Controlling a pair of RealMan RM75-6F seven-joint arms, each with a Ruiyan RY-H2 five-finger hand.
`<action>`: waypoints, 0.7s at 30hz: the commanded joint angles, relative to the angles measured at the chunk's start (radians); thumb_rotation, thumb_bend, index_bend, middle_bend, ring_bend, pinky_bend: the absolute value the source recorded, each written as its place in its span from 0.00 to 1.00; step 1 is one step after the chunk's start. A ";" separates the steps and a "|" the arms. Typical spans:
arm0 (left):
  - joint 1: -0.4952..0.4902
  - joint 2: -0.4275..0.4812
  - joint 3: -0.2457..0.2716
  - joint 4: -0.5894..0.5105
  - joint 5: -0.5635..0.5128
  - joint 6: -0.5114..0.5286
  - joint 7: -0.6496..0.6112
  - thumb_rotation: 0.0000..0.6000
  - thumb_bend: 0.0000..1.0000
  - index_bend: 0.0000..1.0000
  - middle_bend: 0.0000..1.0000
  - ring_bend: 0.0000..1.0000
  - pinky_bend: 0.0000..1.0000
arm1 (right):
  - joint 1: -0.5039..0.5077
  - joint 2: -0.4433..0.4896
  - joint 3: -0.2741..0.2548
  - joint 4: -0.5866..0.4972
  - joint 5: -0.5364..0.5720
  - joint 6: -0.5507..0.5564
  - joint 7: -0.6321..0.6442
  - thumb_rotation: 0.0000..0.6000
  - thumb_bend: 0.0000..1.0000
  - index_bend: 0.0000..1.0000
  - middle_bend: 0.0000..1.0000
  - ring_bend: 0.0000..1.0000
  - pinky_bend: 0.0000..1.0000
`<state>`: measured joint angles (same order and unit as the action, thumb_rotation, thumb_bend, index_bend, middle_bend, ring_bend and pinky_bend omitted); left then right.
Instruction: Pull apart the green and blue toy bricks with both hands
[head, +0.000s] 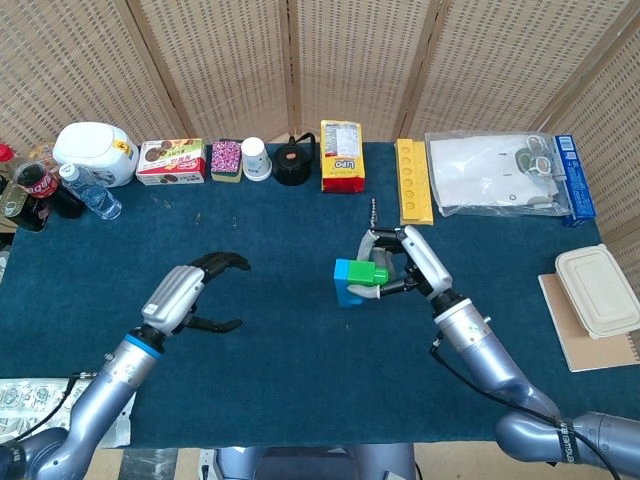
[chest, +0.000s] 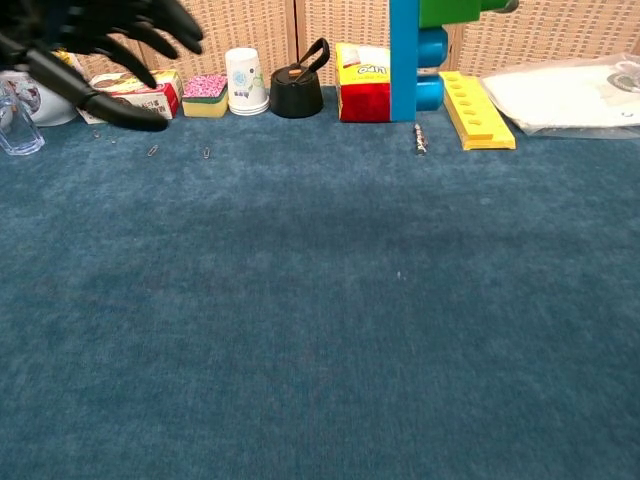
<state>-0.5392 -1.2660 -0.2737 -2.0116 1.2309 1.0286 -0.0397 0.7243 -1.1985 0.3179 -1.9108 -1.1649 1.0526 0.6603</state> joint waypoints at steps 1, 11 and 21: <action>-0.055 -0.088 -0.050 0.053 -0.064 -0.033 -0.096 1.00 0.18 0.29 0.28 0.22 0.30 | -0.010 -0.006 0.016 -0.012 0.012 -0.005 0.021 1.00 0.08 0.73 0.69 0.76 0.77; -0.157 -0.234 -0.086 0.151 -0.129 -0.100 -0.187 1.00 0.16 0.29 0.28 0.22 0.30 | -0.040 -0.044 0.047 -0.033 -0.004 0.018 0.051 1.00 0.08 0.74 0.70 0.76 0.77; -0.207 -0.248 -0.109 0.163 -0.159 -0.229 -0.335 0.99 0.14 0.29 0.28 0.22 0.30 | -0.055 -0.075 0.051 -0.012 -0.022 0.027 0.032 1.00 0.08 0.74 0.70 0.76 0.77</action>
<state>-0.7338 -1.5172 -0.3732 -1.8540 1.0766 0.8376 -0.3326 0.6712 -1.2709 0.3698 -1.9257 -1.1839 1.0775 0.6949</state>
